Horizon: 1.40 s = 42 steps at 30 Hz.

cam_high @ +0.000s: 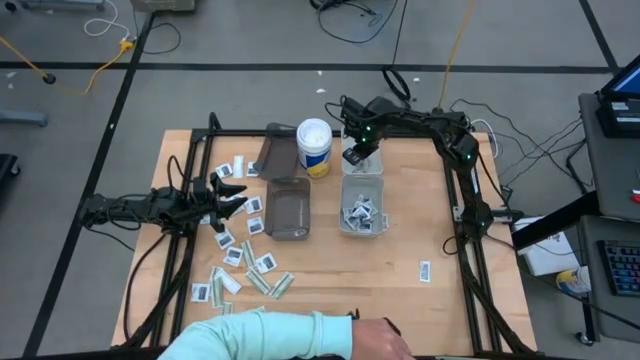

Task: Pick & Place First Aid Supplies
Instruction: Put the right ointment pack into the white bin, then put the bottom ointment pack into the white bin

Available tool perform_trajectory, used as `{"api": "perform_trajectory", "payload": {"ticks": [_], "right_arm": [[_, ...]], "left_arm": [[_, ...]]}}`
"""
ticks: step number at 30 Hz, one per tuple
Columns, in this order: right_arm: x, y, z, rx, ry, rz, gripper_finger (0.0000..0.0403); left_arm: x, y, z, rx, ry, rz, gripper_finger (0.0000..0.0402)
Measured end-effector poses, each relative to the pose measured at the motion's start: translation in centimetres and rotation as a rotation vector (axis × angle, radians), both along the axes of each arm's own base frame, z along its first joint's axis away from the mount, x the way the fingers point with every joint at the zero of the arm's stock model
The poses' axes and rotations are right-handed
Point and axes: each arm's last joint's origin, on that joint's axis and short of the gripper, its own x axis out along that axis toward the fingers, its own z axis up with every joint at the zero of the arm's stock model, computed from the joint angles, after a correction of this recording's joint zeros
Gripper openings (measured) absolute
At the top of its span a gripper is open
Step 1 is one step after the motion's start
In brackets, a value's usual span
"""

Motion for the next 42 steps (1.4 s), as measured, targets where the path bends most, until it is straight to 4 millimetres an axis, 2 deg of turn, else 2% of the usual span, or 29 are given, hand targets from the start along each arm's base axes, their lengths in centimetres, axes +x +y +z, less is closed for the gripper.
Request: {"api": "perform_trajectory", "payload": {"ticks": [5,16,20,25,28,31,42], "right_arm": [[0.0,0.0,-0.2,0.001,0.000,-0.012,0.0019],[-0.1,0.1,0.0,-0.002,-0.006,-0.002,0.0167],[-0.8,0.6,2.3,-0.054,0.013,-0.096,0.0185],[-1.9,2.1,5.4,-0.108,0.078,-0.311,0.0187],[-2.5,3.5,7.4,-0.134,0.076,-0.399,0.0183],[-3.0,5.6,8.5,-0.130,0.052,-0.472,0.0177],[-6.6,17.1,8.8,-0.089,0.058,-0.541,0.0162]], "left_arm": [[0.0,0.0,0.0,0.000,0.000,0.000,0.0196],[0.0,0.0,0.0,0.000,0.000,0.000,0.0196],[0.0,0.0,0.0,0.000,0.000,0.000,0.0196],[0.0,0.0,0.0,0.000,0.000,0.000,0.0196],[0.0,0.0,0.0,0.000,0.000,0.000,0.0196],[0.0,0.0,0.0,0.000,0.000,0.000,0.0196],[0.0,0.0,0.0,0.000,0.000,0.000,0.0196]]}}
